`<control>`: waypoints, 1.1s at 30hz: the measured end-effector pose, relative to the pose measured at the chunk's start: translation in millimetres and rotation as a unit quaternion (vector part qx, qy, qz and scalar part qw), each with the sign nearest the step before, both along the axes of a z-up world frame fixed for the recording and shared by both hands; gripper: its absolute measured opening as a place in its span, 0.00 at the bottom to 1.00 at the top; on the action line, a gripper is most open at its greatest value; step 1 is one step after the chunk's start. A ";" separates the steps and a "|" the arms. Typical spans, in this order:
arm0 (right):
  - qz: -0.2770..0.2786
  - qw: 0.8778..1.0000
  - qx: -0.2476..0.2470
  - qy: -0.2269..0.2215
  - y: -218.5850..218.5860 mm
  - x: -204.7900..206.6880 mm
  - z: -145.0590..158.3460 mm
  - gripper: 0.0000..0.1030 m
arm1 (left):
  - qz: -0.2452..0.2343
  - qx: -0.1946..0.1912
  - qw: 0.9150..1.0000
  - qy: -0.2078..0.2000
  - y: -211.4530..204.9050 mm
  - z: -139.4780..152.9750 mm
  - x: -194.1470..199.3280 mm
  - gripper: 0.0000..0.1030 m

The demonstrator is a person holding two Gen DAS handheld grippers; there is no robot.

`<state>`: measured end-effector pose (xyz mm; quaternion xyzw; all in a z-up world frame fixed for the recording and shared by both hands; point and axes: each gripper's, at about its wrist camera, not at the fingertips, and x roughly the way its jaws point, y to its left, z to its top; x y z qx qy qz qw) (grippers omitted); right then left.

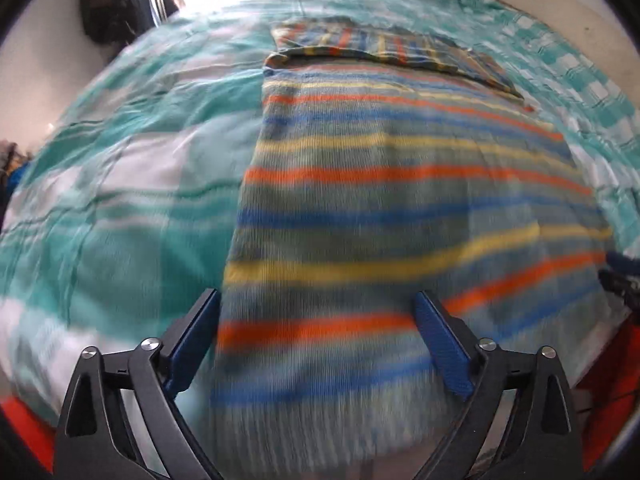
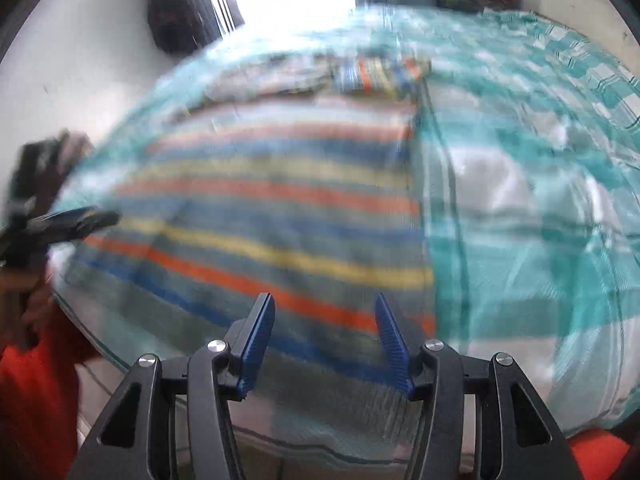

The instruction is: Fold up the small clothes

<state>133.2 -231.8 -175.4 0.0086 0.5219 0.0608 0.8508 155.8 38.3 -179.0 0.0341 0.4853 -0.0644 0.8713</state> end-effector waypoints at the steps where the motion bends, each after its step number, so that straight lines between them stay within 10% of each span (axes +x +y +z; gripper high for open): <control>1: 0.000 1.000 -0.011 -0.016 3.2 -6.1 -2.9 0.55 | 0.002 -0.002 1.000 -0.002 0.1 0.7 -4.1 0.95; 33: 0.005 0.997 -0.037 -0.073 8.0 -24.7 -16.1 0.67 | -0.015 -0.019 1.000 0.005 16.0 -7.5 -13.3 0.99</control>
